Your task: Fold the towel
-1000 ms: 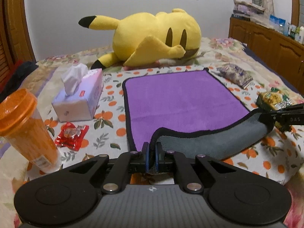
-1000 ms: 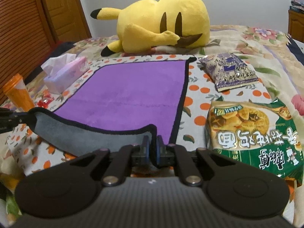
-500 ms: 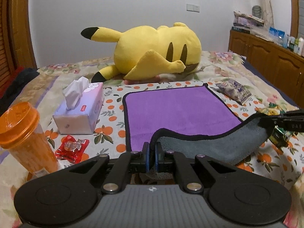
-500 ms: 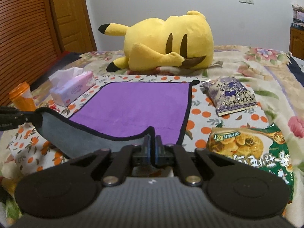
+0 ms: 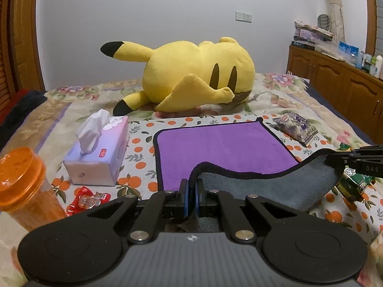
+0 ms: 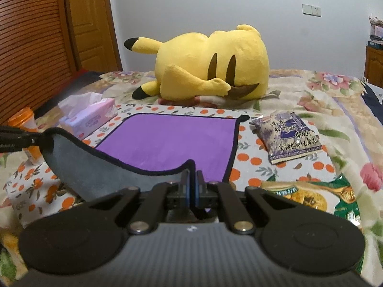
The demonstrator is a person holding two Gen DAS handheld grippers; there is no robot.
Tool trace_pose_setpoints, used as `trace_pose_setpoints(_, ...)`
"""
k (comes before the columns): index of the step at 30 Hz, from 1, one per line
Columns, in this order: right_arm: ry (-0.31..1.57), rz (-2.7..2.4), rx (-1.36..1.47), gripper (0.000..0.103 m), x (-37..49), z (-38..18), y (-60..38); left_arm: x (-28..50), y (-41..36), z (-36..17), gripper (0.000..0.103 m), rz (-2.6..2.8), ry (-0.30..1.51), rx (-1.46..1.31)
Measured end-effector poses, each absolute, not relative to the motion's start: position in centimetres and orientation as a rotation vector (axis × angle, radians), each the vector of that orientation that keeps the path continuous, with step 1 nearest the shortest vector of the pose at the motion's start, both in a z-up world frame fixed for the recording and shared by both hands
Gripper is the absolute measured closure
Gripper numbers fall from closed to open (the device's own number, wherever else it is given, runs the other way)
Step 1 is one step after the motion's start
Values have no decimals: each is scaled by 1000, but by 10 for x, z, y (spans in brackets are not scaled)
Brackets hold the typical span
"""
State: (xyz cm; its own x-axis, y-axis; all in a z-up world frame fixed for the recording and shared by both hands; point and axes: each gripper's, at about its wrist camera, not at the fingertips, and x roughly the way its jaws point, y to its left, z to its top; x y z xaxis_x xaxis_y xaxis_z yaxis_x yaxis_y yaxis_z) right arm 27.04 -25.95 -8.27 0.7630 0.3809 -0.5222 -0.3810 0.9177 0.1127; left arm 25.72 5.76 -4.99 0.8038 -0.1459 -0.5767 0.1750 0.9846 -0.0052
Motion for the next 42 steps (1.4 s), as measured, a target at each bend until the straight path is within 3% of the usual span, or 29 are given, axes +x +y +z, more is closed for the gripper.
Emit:
trace_pose_setpoints(15,537,425,-36,98,293,-85,-256,289,56,-57,97,-190,623,72)
trace_pose_setpoints(42,429,397,-169,99,344,-47,-247,346,42,-15,97,-184,524,89)
